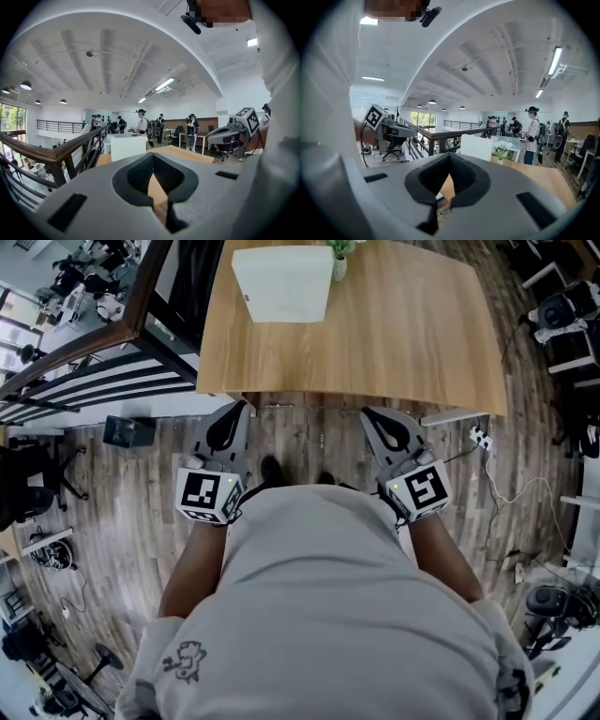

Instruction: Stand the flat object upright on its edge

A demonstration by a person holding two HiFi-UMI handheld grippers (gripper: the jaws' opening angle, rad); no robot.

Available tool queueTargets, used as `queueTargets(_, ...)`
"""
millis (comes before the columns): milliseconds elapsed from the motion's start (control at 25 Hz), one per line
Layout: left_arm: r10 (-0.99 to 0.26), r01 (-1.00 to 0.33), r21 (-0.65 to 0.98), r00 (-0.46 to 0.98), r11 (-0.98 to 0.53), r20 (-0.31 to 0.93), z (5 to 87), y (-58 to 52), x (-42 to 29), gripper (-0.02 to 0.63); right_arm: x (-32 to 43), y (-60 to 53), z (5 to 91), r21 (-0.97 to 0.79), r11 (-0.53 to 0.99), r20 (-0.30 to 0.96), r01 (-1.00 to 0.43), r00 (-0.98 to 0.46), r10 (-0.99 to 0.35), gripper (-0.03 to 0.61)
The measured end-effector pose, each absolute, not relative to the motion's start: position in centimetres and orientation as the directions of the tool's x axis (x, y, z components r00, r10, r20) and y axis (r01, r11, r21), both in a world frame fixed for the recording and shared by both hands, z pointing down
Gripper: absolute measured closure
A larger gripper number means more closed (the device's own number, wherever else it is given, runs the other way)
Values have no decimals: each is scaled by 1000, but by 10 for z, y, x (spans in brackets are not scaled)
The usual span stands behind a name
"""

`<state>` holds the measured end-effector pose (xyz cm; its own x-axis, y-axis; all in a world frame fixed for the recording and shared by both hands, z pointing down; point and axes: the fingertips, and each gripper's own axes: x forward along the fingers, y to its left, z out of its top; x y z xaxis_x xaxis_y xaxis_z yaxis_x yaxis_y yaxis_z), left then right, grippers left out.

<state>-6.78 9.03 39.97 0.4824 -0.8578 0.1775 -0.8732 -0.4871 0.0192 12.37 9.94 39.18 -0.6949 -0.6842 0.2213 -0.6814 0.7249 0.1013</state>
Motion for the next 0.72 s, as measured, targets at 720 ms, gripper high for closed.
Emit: queueTargets(720,-884,-903,39,427,-428,190,405,146,-27,607,177,142,405,94,765,220,-637,-736,-640,574)
